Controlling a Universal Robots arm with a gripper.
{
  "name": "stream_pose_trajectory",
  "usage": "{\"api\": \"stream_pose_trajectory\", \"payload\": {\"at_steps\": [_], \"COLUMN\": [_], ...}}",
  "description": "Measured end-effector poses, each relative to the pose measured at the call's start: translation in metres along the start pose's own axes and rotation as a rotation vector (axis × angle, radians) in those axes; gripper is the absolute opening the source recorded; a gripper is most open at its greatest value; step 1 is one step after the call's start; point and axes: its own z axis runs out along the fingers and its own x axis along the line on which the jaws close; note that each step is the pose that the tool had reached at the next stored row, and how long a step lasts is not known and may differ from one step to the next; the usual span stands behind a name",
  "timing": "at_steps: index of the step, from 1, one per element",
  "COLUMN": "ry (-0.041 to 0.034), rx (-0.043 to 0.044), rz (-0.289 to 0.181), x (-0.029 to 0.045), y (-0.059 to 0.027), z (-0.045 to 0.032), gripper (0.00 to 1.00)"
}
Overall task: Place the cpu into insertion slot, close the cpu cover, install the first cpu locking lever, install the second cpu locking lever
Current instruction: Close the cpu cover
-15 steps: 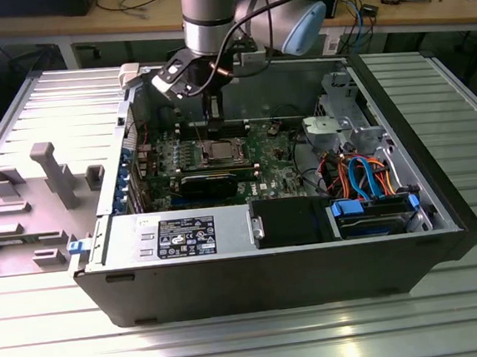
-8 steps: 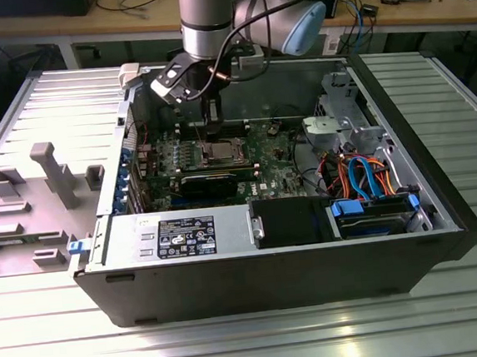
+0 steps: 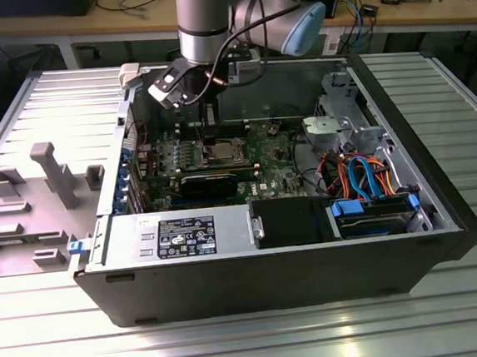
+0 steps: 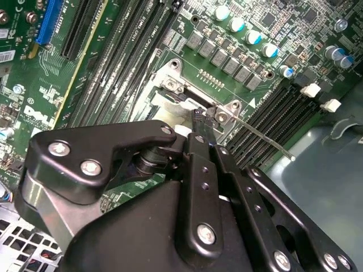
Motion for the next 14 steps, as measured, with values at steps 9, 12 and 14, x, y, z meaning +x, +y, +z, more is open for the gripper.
{"api": "stream_pose_trajectory", "payload": {"at_steps": [9,12,14], "ry": [0.0000,0.0000,0.0000], "rx": [-0.0001,0.0000,0.0000], "rz": [0.000,0.000,0.000], "x": [0.0005,0.0006,0.0007], "y": [0.0000,0.0001,0.0001], "z": [0.0076,0.0098,0.0116], "gripper": [0.11,0.11,0.11]}}
